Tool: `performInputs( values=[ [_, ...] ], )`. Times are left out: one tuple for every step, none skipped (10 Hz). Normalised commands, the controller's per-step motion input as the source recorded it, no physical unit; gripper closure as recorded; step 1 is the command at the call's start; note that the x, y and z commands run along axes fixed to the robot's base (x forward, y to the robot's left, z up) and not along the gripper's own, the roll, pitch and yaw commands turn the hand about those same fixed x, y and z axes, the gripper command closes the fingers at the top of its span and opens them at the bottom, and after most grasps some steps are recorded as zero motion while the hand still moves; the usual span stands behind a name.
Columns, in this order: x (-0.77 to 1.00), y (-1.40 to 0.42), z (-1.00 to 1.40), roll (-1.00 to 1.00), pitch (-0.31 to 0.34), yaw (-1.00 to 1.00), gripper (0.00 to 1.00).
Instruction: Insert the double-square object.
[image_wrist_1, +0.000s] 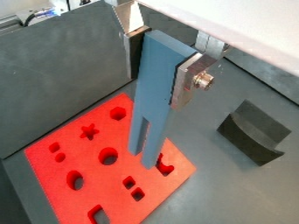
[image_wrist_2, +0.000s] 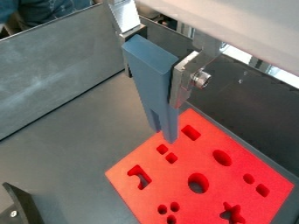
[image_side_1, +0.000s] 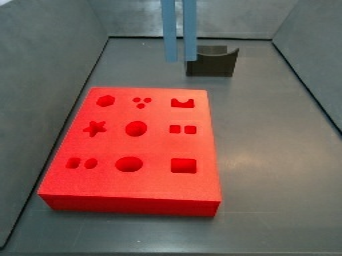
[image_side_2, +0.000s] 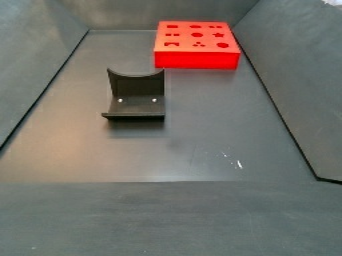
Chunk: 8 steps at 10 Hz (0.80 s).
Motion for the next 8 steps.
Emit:
performInputs(
  values=[
    [0.00, 0.00, -0.01, -0.01, 0.009, 0.00, 1.00],
    [-0.05, 0.08, 0.00, 0.00, 0.000, -0.05, 1.00],
    [0.00, 0.00, 0.00, 0.16, -0.037, 0.00, 1.00],
    [0.27, -0.10, 0.16, 0.50, -0.201, 0.23, 1.00],
    [0.35, -0.13, 0.17, 0.50, -0.196, 0.24, 1.00],
    [0.36, -0.14, 0.16, 0.50, -0.189, 0.23, 1.00],
    [0.46, -0.21, 0.17, 0.50, -0.187, 0.13, 1.00],
    [0.39, -0.21, 0.13, 0.50, -0.130, 0.07, 1.00]
  ],
)
